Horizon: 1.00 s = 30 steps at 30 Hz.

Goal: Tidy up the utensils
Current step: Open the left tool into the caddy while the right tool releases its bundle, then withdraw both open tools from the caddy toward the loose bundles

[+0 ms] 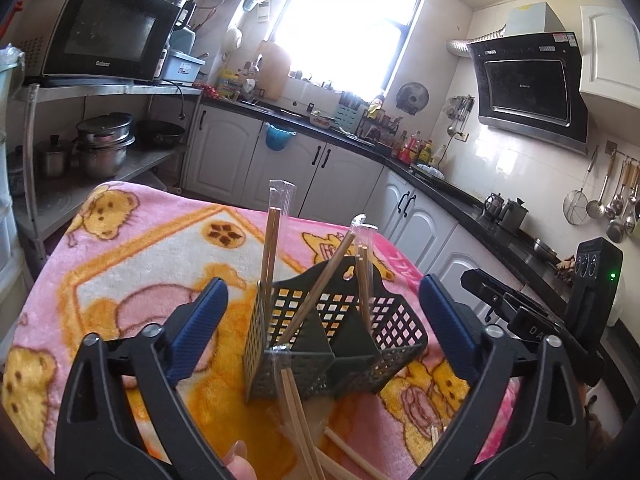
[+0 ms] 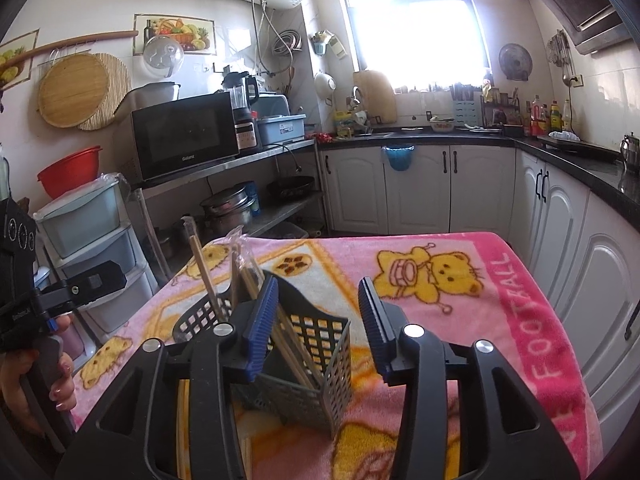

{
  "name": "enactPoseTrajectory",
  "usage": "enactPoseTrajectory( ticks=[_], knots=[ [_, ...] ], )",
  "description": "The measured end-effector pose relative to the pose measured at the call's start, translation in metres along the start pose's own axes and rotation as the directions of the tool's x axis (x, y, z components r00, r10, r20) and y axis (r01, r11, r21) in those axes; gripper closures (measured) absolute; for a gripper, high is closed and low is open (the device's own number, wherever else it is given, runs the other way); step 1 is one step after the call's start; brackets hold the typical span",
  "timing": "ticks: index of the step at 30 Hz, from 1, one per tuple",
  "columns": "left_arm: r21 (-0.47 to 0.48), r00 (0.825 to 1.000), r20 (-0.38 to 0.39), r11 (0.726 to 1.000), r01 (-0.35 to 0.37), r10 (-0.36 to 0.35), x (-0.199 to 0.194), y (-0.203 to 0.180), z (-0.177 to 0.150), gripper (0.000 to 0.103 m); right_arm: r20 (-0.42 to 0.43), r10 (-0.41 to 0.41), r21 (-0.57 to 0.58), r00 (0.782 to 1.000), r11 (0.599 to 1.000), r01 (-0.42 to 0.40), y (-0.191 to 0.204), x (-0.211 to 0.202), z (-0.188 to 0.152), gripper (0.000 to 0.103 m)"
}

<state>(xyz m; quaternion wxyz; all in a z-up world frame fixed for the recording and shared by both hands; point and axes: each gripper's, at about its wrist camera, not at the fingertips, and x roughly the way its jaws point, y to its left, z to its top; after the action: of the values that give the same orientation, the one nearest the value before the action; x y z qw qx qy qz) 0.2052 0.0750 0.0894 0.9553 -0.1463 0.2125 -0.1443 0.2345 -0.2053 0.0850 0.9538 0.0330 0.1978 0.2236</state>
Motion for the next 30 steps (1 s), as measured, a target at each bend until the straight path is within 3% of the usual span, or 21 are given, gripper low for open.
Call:
enactPoseTrajectory(
  ticks=[12, 30],
  knots=[
    [0.023, 0.999, -0.026, 0.999, -0.046, 0.047, -0.008, -0.001, -0.019, 0.011, -0.035, 0.027, -0.036, 0.999, 0.999, -0.028, 0.014, -0.015, -0.018, 0.048],
    [0.013, 0.992, -0.086, 0.996, -0.09, 0.091, -0.012, 0.011, -0.049, 0.011, -0.145, 0.058, -0.101, 0.988, 0.992, -0.073, 0.035, -0.015, -0.053, 0.047]
  ],
)
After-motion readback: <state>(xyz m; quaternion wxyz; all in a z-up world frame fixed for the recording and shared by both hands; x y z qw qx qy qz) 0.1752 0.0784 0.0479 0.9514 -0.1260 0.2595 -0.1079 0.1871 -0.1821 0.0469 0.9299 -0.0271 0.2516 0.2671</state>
